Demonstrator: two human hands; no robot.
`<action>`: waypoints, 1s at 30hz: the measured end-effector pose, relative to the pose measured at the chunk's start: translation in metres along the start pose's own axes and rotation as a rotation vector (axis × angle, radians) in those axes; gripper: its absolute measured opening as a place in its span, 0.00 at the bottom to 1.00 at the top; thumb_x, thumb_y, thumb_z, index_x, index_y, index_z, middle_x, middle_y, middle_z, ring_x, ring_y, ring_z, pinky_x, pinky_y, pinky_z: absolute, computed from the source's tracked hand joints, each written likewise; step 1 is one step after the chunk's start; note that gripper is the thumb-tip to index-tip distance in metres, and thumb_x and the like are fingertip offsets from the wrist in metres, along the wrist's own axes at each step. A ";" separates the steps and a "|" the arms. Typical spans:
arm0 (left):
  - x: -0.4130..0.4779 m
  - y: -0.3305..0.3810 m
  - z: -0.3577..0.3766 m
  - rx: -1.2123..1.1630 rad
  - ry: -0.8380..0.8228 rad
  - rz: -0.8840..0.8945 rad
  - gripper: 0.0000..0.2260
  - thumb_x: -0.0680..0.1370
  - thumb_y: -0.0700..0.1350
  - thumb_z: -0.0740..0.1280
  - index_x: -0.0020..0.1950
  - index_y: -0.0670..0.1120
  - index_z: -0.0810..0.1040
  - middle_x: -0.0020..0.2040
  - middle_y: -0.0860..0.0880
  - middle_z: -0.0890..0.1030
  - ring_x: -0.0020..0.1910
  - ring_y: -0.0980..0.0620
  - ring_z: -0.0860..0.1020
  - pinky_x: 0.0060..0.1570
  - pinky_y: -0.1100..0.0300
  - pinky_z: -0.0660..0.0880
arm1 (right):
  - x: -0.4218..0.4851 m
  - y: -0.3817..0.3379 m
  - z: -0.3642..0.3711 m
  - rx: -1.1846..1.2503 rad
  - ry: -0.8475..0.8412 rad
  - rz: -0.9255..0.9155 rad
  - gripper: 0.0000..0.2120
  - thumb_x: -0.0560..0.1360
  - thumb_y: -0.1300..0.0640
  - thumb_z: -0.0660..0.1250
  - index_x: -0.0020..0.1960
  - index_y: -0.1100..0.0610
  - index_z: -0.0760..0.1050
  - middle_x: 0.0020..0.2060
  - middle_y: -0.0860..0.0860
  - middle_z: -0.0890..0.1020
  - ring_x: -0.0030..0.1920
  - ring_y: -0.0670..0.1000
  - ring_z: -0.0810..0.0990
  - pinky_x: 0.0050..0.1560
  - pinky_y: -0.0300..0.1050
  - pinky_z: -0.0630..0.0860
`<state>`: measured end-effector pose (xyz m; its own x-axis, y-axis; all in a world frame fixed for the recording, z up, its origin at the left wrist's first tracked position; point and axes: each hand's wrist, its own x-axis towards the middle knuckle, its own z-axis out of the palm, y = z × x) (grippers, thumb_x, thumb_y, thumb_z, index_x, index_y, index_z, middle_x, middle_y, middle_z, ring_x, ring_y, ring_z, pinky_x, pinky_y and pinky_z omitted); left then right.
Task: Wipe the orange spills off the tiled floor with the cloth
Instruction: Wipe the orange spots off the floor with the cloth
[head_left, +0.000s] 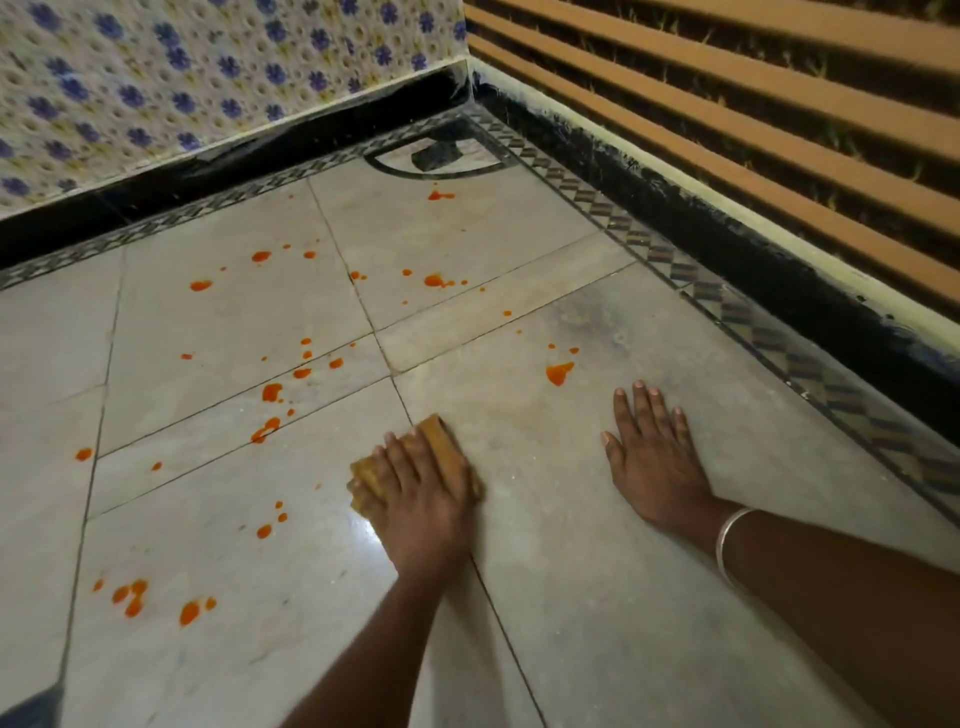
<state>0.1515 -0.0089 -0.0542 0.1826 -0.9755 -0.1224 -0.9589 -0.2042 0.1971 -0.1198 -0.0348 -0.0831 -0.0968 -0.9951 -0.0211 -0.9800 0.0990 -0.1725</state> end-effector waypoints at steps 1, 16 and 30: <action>-0.014 0.003 0.002 -0.023 -0.033 -0.014 0.43 0.77 0.72 0.35 0.85 0.47 0.38 0.85 0.42 0.39 0.84 0.41 0.37 0.79 0.35 0.34 | 0.000 -0.002 0.000 0.003 -0.009 -0.002 0.35 0.80 0.42 0.43 0.80 0.59 0.63 0.79 0.61 0.63 0.79 0.62 0.62 0.78 0.63 0.57; -0.038 0.008 -0.034 0.127 -0.012 0.295 0.07 0.77 0.44 0.72 0.51 0.47 0.77 0.44 0.48 0.82 0.40 0.47 0.79 0.35 0.54 0.70 | 0.007 0.002 -0.046 -0.014 -0.235 0.013 0.31 0.85 0.42 0.47 0.84 0.52 0.45 0.83 0.55 0.45 0.83 0.55 0.44 0.81 0.53 0.41; 0.069 0.137 -0.070 -1.244 -0.303 -0.006 0.08 0.83 0.49 0.67 0.54 0.47 0.84 0.53 0.43 0.85 0.56 0.39 0.83 0.58 0.40 0.82 | 0.057 0.029 -0.059 0.322 0.028 0.307 0.27 0.86 0.44 0.48 0.82 0.54 0.57 0.82 0.55 0.56 0.82 0.55 0.52 0.81 0.53 0.47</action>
<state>0.0483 -0.1097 0.0328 -0.0276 -0.9503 -0.3100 -0.0800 -0.3070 0.9483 -0.1642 -0.0891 -0.0318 -0.3835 -0.9188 -0.0935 -0.8016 0.3814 -0.4604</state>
